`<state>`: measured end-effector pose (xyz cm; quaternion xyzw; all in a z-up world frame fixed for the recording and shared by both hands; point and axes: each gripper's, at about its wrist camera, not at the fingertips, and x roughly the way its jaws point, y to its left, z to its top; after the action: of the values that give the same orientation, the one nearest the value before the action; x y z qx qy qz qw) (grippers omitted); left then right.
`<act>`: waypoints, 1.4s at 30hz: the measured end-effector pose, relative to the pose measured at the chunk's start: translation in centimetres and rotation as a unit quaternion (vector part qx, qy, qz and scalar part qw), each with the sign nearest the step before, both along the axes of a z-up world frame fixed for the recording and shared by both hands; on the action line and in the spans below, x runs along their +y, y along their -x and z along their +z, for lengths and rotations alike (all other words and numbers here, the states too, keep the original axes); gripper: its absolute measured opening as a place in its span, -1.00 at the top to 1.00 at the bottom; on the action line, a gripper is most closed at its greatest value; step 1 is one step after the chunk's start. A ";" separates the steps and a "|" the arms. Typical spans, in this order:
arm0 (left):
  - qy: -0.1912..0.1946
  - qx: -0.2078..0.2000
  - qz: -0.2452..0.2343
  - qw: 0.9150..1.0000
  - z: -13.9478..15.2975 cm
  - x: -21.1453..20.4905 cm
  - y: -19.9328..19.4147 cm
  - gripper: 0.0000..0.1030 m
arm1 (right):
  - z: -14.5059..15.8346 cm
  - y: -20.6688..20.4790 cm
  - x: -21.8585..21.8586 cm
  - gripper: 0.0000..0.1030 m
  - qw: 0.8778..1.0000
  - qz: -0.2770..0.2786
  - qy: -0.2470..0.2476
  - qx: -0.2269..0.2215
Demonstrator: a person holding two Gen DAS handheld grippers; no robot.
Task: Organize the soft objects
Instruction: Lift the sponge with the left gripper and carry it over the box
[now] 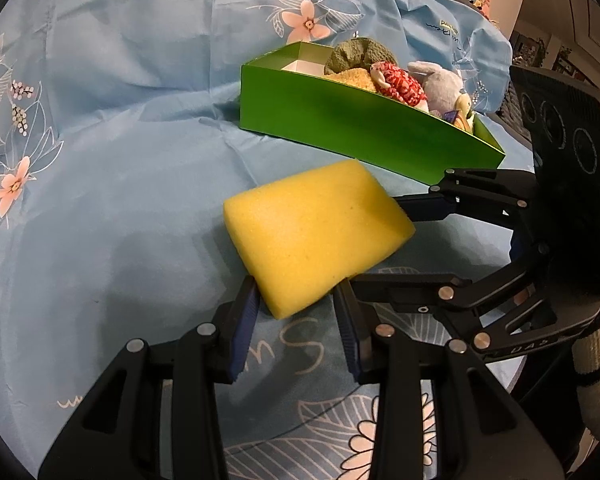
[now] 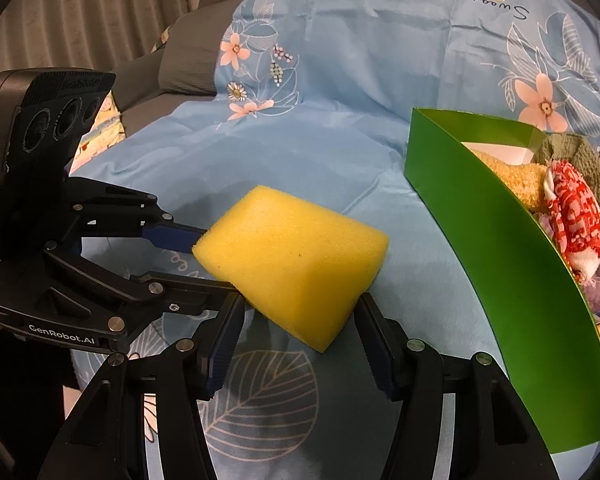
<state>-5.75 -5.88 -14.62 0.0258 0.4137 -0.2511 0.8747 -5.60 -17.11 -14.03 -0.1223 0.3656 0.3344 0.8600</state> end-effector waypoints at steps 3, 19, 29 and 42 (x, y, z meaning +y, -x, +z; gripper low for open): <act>-0.001 0.001 0.001 1.000 -0.1 0.0 0.1 0.32 | 0.0 0.0 0.0 -0.17 1.000 0.000 0.002 0.001; 0.000 -0.003 0.007 1.000 0.3 0.6 0.1 0.32 | 0.3 -0.1 0.6 -0.17 1.000 0.001 -0.001 -0.006; 0.002 -0.019 0.007 1.000 1.3 0.6 0.4 0.32 | 1.3 0.1 0.5 -0.17 1.000 -0.003 -0.001 -0.023; 0.002 -0.032 0.008 0.999 2.1 0.2 0.5 0.32 | 2.1 0.7 0.4 -0.17 0.999 -0.009 0.011 -0.045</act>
<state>-6.20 -5.66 -12.50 0.0284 0.3854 -0.2441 0.8894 -6.28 -16.70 -11.96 -0.1439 0.3310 0.3165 0.8773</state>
